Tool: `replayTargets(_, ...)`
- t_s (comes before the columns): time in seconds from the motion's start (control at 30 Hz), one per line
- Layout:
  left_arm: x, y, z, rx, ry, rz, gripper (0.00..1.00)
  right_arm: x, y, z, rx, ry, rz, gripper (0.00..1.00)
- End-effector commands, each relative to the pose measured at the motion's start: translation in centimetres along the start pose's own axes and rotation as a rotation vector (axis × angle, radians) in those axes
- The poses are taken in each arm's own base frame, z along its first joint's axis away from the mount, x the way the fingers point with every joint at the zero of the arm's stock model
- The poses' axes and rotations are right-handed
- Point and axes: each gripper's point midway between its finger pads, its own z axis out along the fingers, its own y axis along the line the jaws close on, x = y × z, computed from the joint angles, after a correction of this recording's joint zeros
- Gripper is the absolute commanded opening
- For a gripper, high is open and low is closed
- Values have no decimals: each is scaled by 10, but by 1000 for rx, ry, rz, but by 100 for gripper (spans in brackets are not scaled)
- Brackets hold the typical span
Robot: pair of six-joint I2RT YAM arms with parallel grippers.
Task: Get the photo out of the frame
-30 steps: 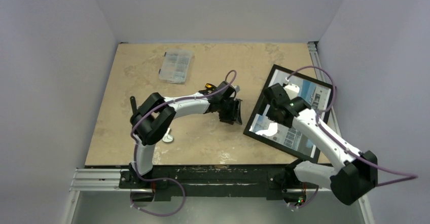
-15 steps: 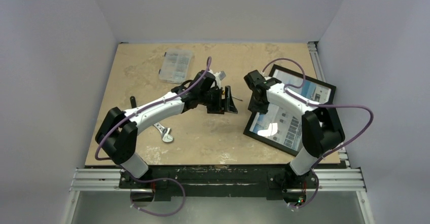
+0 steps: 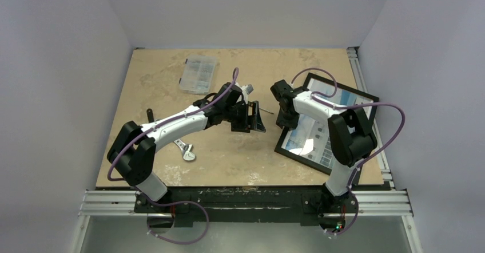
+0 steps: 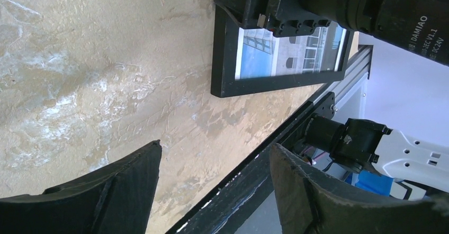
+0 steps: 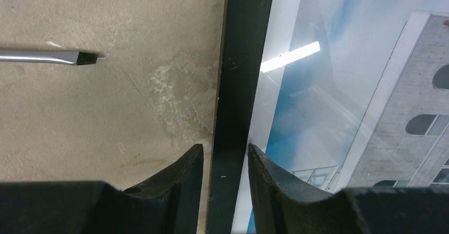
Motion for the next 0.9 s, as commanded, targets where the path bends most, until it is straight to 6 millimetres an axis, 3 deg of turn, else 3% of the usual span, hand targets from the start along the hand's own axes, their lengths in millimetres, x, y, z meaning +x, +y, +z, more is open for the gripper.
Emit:
replayTargets(0.0, -4, -9, -4, 38, -17, 35, 72, -12, 10, -4, -32, -25, 49, 33)
replayTargets(0.23, -2, -7, 1, 46, -14, 30, 73, -11, 11, -2, -40, -30, 59, 16)
replayTargets(0.37, 0, -12, 6, 87, 4, 11, 73, -23, 14, -21, -87, -81, 77, 0)
replayTargets(0.57, 6, -11, 26, 112, 72, -38, 77, -35, 20, -49, -191, -149, 110, 0)
replayTargets(0.87, 5, -31, 57, 259, 153, -127, 77, -34, 17, -64, -254, -168, 126, 0)
